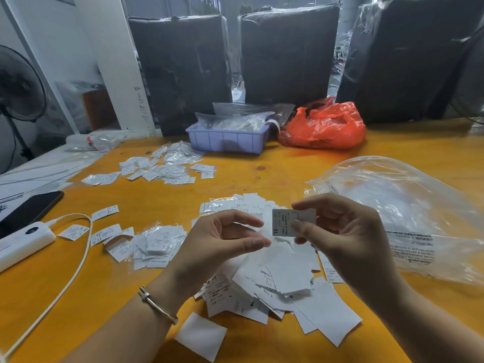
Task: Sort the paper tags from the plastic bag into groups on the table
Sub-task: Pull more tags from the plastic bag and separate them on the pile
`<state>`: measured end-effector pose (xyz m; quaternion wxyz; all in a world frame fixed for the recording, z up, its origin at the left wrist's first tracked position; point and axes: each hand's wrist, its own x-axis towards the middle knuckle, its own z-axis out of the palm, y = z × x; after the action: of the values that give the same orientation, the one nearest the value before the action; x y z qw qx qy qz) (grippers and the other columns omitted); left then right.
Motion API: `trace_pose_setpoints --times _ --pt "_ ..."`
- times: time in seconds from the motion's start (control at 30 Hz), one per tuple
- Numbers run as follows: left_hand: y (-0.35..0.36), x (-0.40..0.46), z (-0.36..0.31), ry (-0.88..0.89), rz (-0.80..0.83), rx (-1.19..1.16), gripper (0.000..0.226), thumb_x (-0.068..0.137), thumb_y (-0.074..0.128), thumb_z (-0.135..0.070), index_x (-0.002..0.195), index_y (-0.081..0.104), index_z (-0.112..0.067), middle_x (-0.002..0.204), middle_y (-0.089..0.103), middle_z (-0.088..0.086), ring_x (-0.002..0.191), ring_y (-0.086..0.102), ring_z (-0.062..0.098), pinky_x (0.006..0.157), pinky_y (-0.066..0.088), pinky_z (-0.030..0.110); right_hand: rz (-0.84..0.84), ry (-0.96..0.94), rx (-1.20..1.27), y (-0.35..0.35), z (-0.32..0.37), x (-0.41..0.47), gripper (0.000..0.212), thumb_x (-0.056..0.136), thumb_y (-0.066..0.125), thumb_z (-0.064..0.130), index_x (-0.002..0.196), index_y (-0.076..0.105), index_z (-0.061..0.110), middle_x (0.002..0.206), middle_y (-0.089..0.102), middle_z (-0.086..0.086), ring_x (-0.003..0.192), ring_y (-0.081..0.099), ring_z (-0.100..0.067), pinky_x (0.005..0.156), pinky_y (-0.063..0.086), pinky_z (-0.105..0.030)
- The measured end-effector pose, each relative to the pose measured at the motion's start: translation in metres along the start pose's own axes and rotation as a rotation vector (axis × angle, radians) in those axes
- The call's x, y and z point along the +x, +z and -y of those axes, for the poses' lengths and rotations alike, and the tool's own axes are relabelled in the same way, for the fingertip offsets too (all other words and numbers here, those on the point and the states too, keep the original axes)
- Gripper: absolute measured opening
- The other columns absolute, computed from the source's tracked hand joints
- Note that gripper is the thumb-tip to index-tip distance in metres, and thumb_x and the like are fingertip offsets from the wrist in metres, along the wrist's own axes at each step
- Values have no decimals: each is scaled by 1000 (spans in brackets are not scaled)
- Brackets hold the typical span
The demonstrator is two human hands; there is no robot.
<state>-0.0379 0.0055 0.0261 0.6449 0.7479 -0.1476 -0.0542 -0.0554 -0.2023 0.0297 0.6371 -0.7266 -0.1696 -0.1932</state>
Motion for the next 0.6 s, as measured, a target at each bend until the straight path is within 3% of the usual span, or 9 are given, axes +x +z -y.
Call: trace_pose_setpoints --times 0.23,0.4,0.53,0.6 --pt "-1 1 0 -10 -36 -7 30 63 84 -33 91 76 -25 86 78 3 83 74 13 70 52 13 52 -16 -81 2 -3 -2 21 78 74 0 89 72 18 78 74 1 68 71 -17 57 59 -26" --pt "-1 1 0 -16 -27 -12 29 65 83 -29 92 76 -21 85 78 6 79 73 15 70 54 16 107 -28 -121 4 -6 -3 24 78 74 -2 88 74 21 79 73 2 70 70 -14 53 56 -21" --pt "-1 1 1 -18 -25 -6 28 68 84 -27 94 76 -19 82 78 5 78 73 15 69 53 17 148 -66 -209 3 -7 -2 27 80 74 2 88 73 28 80 73 6 68 69 -16 52 56 -38" --pt "-1 1 1 -21 -27 -2 27 70 85 -27 94 76 -19 82 78 5 78 73 15 69 53 16 160 -74 -209 3 -8 -1 27 80 74 3 89 73 28 81 74 7 68 69 -15 53 56 -40"
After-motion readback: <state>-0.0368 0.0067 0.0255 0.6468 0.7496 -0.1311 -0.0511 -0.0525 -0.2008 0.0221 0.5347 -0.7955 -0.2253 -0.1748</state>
